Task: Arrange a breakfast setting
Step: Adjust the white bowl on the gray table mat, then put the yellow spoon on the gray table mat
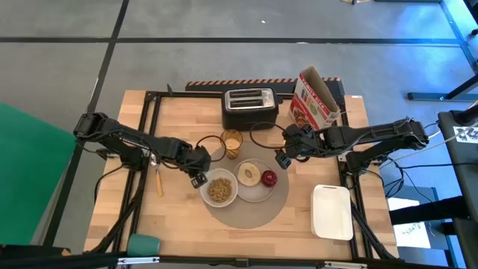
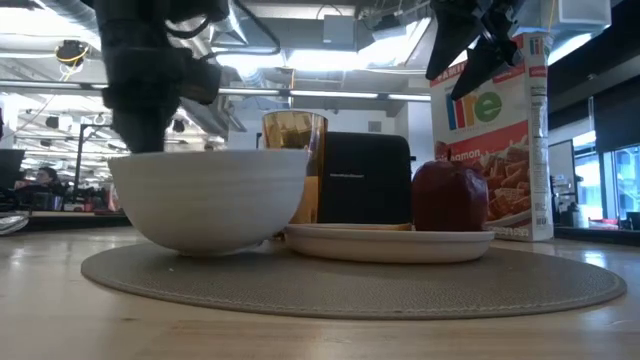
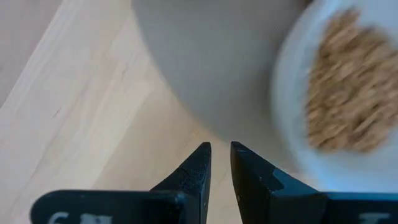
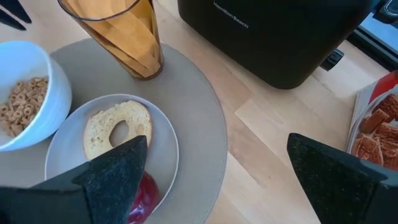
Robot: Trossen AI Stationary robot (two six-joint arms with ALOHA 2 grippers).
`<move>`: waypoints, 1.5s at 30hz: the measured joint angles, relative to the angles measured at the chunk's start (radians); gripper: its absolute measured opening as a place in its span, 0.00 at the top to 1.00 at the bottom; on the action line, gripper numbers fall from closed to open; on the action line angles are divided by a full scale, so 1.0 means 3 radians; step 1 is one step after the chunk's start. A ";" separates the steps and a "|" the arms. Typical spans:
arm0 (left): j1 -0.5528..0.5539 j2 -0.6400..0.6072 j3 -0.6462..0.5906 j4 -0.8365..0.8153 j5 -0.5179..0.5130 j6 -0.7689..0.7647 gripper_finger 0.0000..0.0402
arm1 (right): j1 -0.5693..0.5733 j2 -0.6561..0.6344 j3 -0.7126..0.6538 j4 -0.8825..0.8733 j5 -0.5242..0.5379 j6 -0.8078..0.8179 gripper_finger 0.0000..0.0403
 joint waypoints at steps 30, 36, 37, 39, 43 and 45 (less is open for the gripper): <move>-0.0314 -0.0100 0.0001 0.0095 0.0171 -0.0515 0.86 | -0.0001 0.0001 0.0000 0.0008 0.0140 -0.0024 0.06; -0.0379 -0.0291 0.0001 -0.0987 0.0089 -0.1908 0.86 | -0.0001 0.0001 0.0000 0.0002 0.0139 -0.0008 0.06; -0.0416 -0.0290 -0.0007 -0.1138 0.0066 -0.2150 0.86 | -0.0001 0.0001 0.0000 0.0002 0.0140 -0.0007 0.06; -0.0459 -0.0287 -0.0080 -0.1222 0.0098 -0.2550 0.85 | 0.0000 0.0001 0.0000 0.0006 0.0157 0.0003 0.06; -0.0488 -0.0286 -0.0293 -0.1131 0.0327 -0.2944 0.78 | -0.0001 0.0001 0.0000 0.0011 0.0230 0.0017 0.06; -0.0515 -0.0286 -0.0390 -0.1132 0.0398 -0.3082 0.75 | -0.0001 0.0001 0.0000 0.0011 0.0232 0.0010 0.06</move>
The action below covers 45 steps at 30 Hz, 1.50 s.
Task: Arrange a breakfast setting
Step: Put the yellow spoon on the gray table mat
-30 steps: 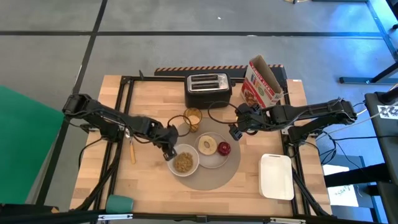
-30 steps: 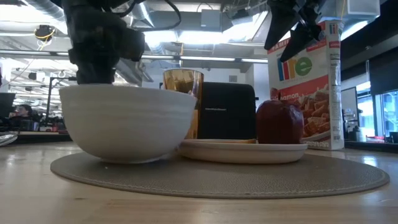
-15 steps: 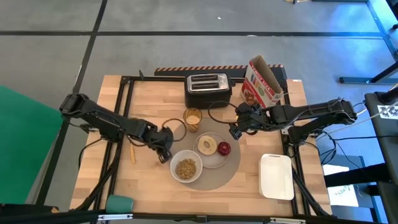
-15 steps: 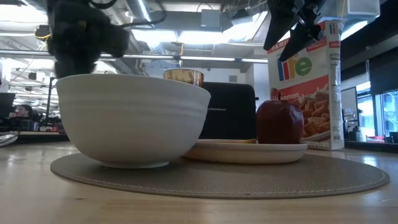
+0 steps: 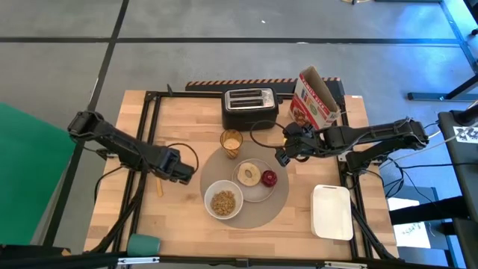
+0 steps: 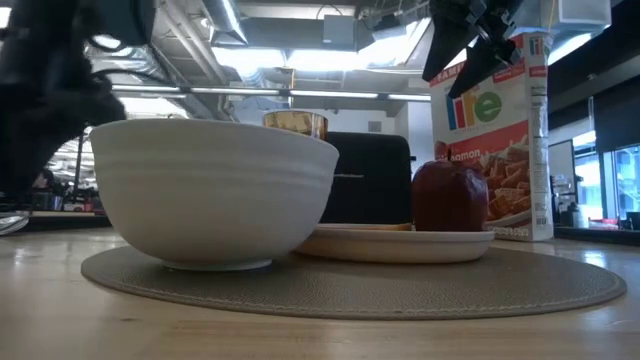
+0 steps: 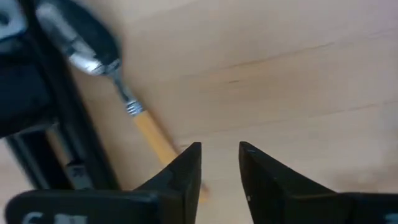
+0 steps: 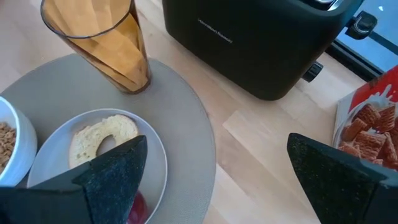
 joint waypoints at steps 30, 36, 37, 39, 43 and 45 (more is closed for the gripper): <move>-0.0416 0.0013 -0.0700 0.0870 0.0535 -0.0353 0.67 | 0.0000 0.0000 0.0000 -0.0003 -0.0010 0.0004 0.06; -0.0432 0.0006 -0.0441 0.0819 0.0482 -0.0151 0.67 | 0.0000 0.0000 0.0000 -0.0003 -0.0013 -0.0007 0.06; -0.0432 0.0006 -0.0412 0.0782 0.0464 -0.0149 0.67 | 0.0000 0.0000 0.0000 -0.0002 -0.0011 -0.0008 0.06; -0.0422 0.0006 -0.0399 0.0699 0.0417 -0.0146 0.67 | 0.0000 0.0000 0.0000 -0.0003 -0.0010 -0.0009 0.06; -0.0360 0.0005 -0.0400 0.0743 0.0365 -0.0130 0.67 | 0.0000 0.0000 0.0000 -0.0001 -0.0009 -0.0021 0.06; -0.0322 0.0005 -0.0400 0.0876 0.0296 -0.0067 0.67 | 0.0000 0.0000 0.0000 -0.0002 -0.0010 -0.0021 0.06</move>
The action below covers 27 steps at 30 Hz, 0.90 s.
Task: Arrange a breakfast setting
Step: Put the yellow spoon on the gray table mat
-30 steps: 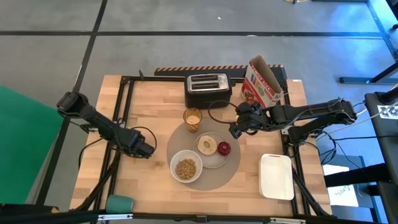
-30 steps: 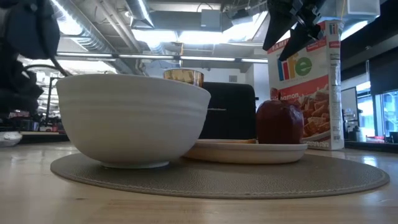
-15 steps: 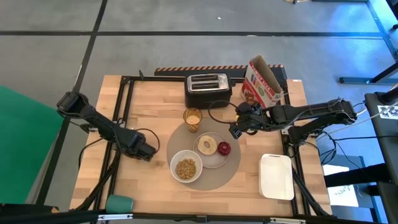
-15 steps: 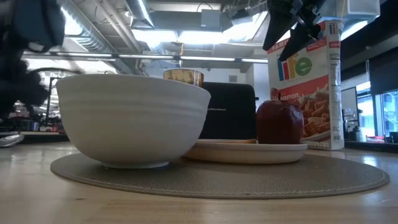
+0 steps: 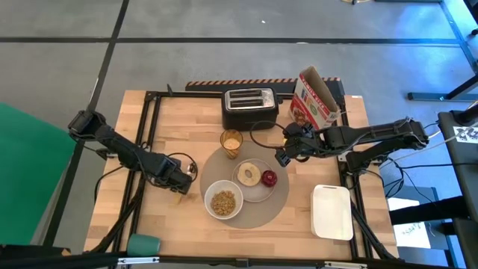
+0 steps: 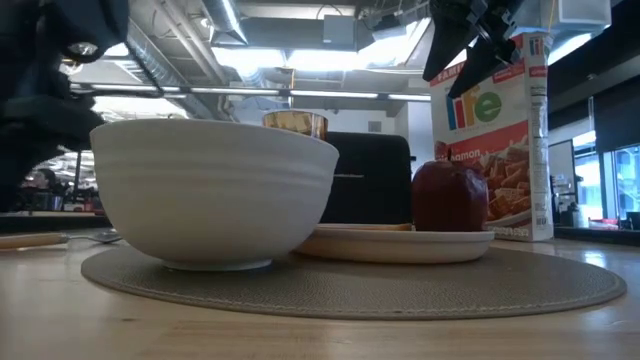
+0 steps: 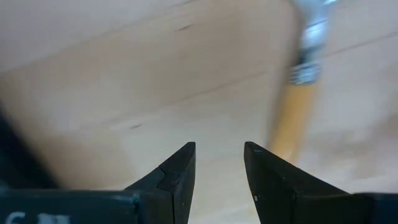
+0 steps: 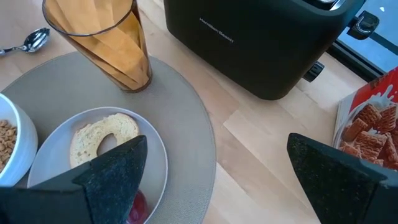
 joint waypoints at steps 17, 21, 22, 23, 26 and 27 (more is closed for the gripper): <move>0.0363 0.0171 -0.0117 0.0715 -0.0511 0.0273 0.67 | 0.0000 0.0000 0.0000 0.0000 -0.0117 0.0010 0.06; 0.0382 0.0210 -0.0153 0.0804 -0.0503 0.0283 0.70 | 0.0000 0.0000 0.0000 -0.0001 -0.0151 0.0018 0.06; 0.0382 0.0210 -0.0154 0.0802 -0.0503 0.0283 0.72 | 0.0000 0.0000 0.0000 -0.0001 -0.0163 0.0018 0.06; 0.0384 0.0210 -0.0154 0.0799 -0.0502 0.0284 0.74 | 0.0000 0.0000 0.0001 0.0002 -0.0172 0.0020 0.06; 0.0384 0.0211 -0.0157 0.0772 -0.0501 0.0283 0.82 | 0.0000 0.0000 0.0000 0.0002 -0.0168 0.0022 0.06; 0.0383 0.0212 -0.0158 0.0765 -0.0499 0.0284 0.84 | 0.0000 0.0000 0.0000 0.0002 -0.0158 0.0021 0.06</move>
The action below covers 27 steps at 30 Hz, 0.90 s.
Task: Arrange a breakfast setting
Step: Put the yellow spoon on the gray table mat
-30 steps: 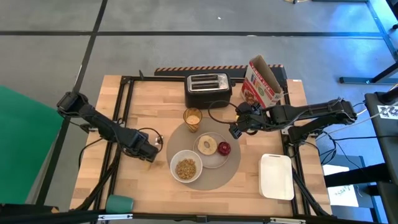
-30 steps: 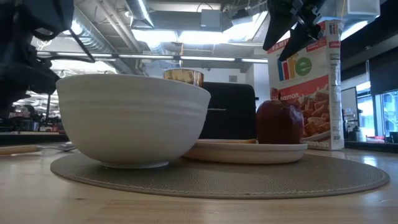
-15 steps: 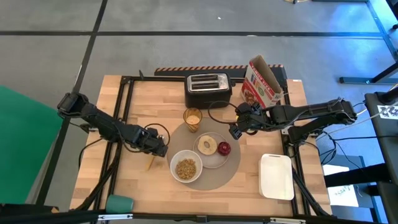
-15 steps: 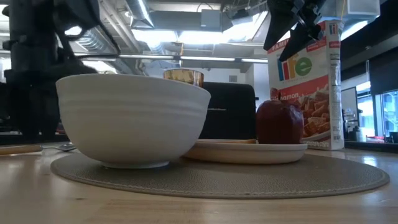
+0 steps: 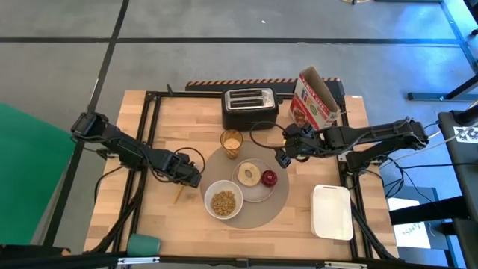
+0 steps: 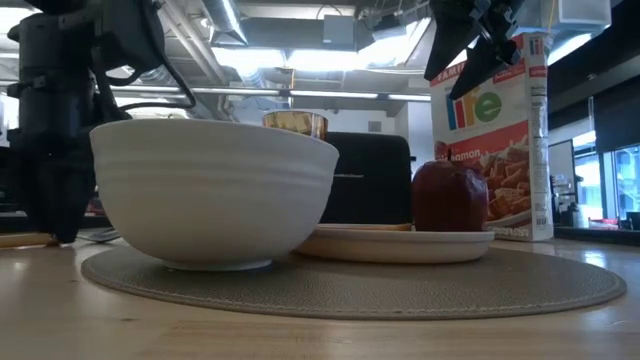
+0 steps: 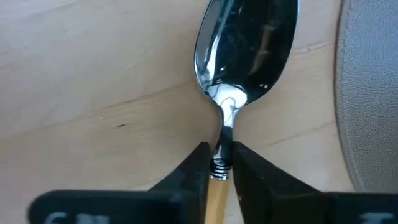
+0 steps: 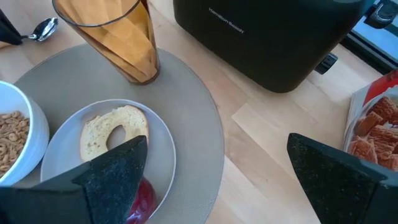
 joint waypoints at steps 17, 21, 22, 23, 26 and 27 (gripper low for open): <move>0.0043 0.0004 0.0286 0.0071 -0.0076 -0.0188 0.90 | 0.0000 0.0000 0.0000 -0.0001 0.0022 -0.0033 0.06; 0.0132 0.0003 0.0485 0.0083 -0.0385 -0.0186 0.90 | 0.0000 0.0000 0.0000 -0.0001 0.0024 -0.0079 0.06; 0.0161 0.0003 0.0514 0.0095 -0.0492 -0.0185 0.90 | 0.0000 0.0000 0.0000 -0.0001 0.0028 -0.0083 0.06; 0.0199 0.0003 0.0535 0.0125 -0.0585 -0.0185 0.90 | 0.0000 0.0000 0.0000 -0.0001 0.0050 -0.0093 0.06; 0.0367 0.0061 0.0540 0.0319 -0.0782 -0.0107 0.90 | 0.0000 0.0000 0.0000 0.0000 0.0079 -0.0107 0.06; 0.0428 0.0099 0.0540 0.0382 -0.0802 -0.0061 0.90 | -0.0005 0.0000 0.0000 0.0000 0.0079 -0.0108 0.06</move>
